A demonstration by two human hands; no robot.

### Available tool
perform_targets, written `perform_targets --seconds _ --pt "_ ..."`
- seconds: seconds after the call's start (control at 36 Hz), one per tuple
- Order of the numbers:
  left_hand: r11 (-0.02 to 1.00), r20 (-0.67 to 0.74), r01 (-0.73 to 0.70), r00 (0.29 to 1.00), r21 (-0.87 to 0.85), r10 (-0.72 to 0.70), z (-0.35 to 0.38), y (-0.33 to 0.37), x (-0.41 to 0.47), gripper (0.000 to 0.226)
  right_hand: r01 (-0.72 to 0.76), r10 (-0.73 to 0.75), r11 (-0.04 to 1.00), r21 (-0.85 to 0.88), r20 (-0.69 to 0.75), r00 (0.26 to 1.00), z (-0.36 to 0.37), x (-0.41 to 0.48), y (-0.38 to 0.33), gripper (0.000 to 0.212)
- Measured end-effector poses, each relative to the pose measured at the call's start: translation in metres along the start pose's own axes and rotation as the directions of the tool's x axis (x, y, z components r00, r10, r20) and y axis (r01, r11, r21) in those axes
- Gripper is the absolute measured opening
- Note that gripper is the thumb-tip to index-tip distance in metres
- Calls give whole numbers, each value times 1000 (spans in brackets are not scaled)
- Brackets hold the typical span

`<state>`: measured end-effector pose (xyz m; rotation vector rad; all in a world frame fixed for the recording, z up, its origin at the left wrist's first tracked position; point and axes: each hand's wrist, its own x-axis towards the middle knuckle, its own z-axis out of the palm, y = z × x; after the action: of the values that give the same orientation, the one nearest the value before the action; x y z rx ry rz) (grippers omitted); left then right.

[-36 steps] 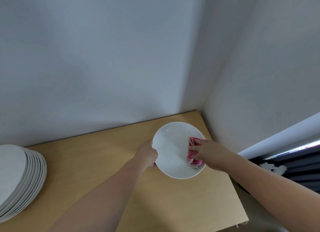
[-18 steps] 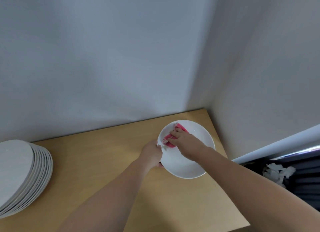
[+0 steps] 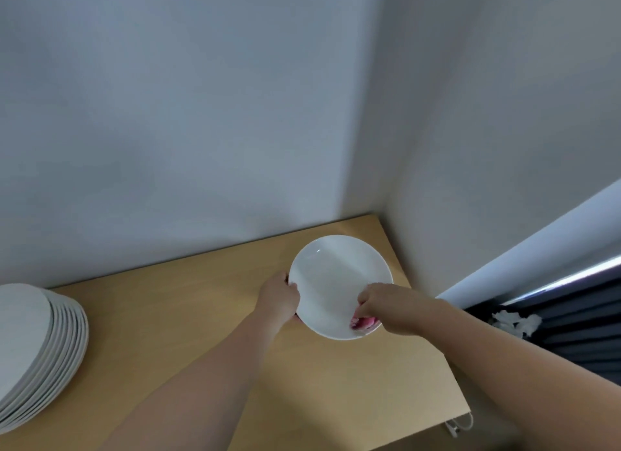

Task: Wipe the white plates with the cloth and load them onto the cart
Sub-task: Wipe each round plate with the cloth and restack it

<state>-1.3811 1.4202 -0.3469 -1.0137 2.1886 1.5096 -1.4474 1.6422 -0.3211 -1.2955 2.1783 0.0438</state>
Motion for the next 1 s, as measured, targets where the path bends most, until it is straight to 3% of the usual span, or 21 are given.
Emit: perform_targets --seconds 0.06,0.11,0.19,0.25,0.33,0.39,0.69,0.83,1.0 --pt "964 -72 -101 990 246 122 -2 3 -2 14 -56 61 993 107 -51 997 -8 -9 2 37" --pt "820 -117 -180 951 544 286 -2 4 -6 25 -80 94 991 104 -133 987 -16 -16 5 34" --pt "567 -33 -306 860 765 509 5 5 -19 36 -128 140 989 67 -226 964 -25 -26 7 40" --pt "416 126 -434 798 799 589 16 2 -28 37 -150 163 986 67 -270 949 -29 -32 5 44" --pt "320 369 -599 748 734 552 35 -5 -41 39 -166 183 983 79 -338 923 -30 -40 3 45" --pt "251 454 -641 720 725 525 47 -10 -47 37 -168 192 981 98 -362 912 -28 -45 2 47" --pt "155 521 -568 812 808 263 83 -17 -47 62 -125 205 972 199 -460 864 -15 -64 2 45" --pt "98 531 -572 803 814 271 83 -19 -48 61 -90 201 970 226 -538 818 -21 -73 2 40" --pt "220 468 -569 799 793 378 66 -3 -61 54 -70 178 978 197 -611 771 -37 -81 0 43"
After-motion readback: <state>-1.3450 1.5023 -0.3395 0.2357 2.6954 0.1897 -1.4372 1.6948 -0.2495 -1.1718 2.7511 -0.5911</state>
